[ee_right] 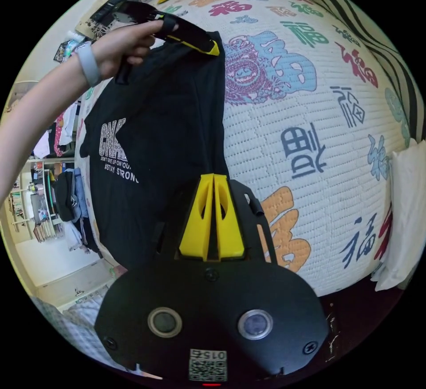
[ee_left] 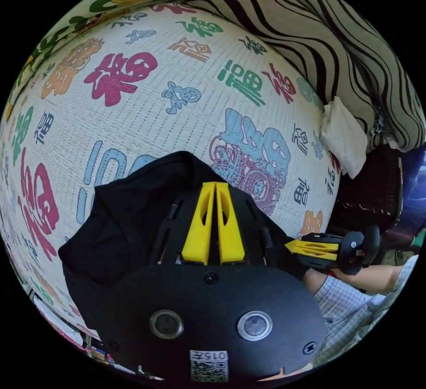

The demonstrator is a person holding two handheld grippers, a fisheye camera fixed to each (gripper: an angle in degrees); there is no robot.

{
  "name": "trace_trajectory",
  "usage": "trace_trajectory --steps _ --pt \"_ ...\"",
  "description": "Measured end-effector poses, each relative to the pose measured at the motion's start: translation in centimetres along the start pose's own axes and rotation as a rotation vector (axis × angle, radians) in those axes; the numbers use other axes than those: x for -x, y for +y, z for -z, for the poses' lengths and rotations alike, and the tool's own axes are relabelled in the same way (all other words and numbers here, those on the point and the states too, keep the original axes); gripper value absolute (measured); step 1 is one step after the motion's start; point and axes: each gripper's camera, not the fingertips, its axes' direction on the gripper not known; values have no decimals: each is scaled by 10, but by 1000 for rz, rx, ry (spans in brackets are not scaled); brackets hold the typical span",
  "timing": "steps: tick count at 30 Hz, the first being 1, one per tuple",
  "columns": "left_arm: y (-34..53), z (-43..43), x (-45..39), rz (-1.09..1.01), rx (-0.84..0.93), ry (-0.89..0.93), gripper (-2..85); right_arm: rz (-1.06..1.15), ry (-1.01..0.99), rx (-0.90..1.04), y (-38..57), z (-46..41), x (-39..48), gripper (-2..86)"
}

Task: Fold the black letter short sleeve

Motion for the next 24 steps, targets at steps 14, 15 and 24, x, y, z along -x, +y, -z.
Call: trace_trajectory --steps 14,15,24 --pt "99 14 34 165 -179 -202 -5 26 -82 17 -31 -17 37 -6" --pt "121 19 38 192 -205 -188 -5 34 -81 -13 -34 -13 42 -6" --pt "284 -32 79 328 28 -197 -6 202 -48 115 -85 -57 116 -6"
